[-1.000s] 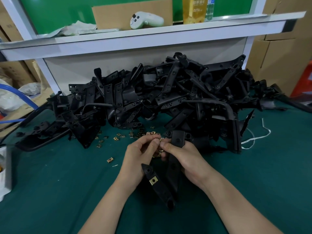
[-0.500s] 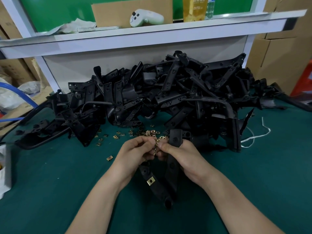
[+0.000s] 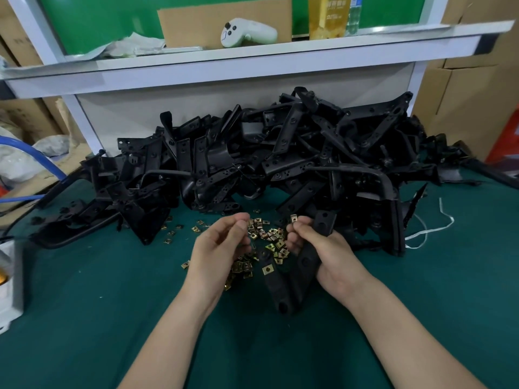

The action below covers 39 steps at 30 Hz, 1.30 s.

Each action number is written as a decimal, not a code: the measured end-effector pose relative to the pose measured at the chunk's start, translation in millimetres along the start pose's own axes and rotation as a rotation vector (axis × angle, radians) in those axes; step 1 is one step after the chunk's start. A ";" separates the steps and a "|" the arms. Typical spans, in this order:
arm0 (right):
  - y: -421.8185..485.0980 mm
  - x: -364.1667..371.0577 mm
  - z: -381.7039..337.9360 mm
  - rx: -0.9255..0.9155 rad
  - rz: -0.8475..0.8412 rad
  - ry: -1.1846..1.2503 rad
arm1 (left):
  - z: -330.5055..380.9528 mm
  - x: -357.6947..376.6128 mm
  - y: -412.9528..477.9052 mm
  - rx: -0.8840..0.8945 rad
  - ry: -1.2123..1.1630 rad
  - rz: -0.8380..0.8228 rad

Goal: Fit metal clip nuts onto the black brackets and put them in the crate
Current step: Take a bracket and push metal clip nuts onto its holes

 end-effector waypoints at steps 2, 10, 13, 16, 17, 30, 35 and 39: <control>0.1 -0.1 -0.7 0.003 0.007 0.048 | 1.5 1.9 -1.8 0.023 0.022 -0.037; -2.5 0.7 -0.6 0.026 -0.033 0.072 | 8.7 9.9 -8.0 0.062 0.029 -0.109; -2.9 1.2 -2.4 0.031 -0.028 0.089 | 9.0 10.5 -8.5 0.061 0.015 -0.117; -3.8 0.0 -5.8 0.038 -0.020 0.143 | 6.9 10.2 -7.8 0.054 0.019 -0.129; -4.1 -0.8 -7.0 0.040 -0.017 0.173 | 6.2 10.0 -7.2 0.051 0.017 -0.126; -1.2 -7.5 -9.7 0.080 -0.041 0.393 | -1.5 12.0 -5.7 -0.339 -0.708 -0.018; 0.4 -7.1 -10.2 0.074 -0.060 0.429 | -1.2 15.2 -7.9 -0.381 -0.840 -0.108; 1.1 -7.3 -10.0 0.069 -0.070 0.432 | 0.8 15.8 -8.5 -0.371 -0.847 -0.138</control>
Point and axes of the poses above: each hand's wrist, its own y-axis towards the middle knuckle, its own x-axis out of the palm, z = x × y, the point moved 5 cm from there along y, towards the middle knuckle, and after that the axes turned 7 degrees about x, right-handed, at the moved point
